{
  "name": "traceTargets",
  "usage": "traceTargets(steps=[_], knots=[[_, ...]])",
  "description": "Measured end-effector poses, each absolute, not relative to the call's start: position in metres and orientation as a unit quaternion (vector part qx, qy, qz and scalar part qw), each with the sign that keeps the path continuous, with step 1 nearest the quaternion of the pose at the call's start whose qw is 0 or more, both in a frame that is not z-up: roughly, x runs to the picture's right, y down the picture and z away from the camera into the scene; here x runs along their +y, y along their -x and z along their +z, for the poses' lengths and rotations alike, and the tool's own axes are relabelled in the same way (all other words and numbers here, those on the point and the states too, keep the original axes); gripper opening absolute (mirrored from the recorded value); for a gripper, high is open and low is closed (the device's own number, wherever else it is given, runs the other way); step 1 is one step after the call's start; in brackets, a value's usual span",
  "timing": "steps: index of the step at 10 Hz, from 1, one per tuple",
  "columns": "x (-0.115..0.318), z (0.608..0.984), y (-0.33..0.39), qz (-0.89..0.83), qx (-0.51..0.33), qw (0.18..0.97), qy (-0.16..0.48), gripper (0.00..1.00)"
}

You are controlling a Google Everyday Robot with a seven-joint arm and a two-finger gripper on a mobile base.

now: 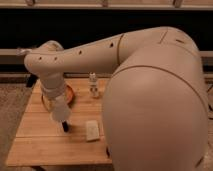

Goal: Place the ceramic cup over the eraser

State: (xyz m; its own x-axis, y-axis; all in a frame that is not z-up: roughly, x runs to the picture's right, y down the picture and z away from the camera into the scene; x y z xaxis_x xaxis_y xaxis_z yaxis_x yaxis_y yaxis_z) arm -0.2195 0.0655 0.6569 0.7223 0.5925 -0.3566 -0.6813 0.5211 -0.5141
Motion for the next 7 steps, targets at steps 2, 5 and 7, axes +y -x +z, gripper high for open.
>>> traceTargets(steps=[2, 5, 7], knots=[[0.071, 0.661, 0.216, 0.365, 0.08, 0.872, 0.317, 0.0], [0.082, 0.674, 0.212, 0.374, 0.085, 0.868, 0.314, 0.0], [0.088, 0.682, 0.209, 0.394, 0.079, 0.86, 0.315, 0.05]])
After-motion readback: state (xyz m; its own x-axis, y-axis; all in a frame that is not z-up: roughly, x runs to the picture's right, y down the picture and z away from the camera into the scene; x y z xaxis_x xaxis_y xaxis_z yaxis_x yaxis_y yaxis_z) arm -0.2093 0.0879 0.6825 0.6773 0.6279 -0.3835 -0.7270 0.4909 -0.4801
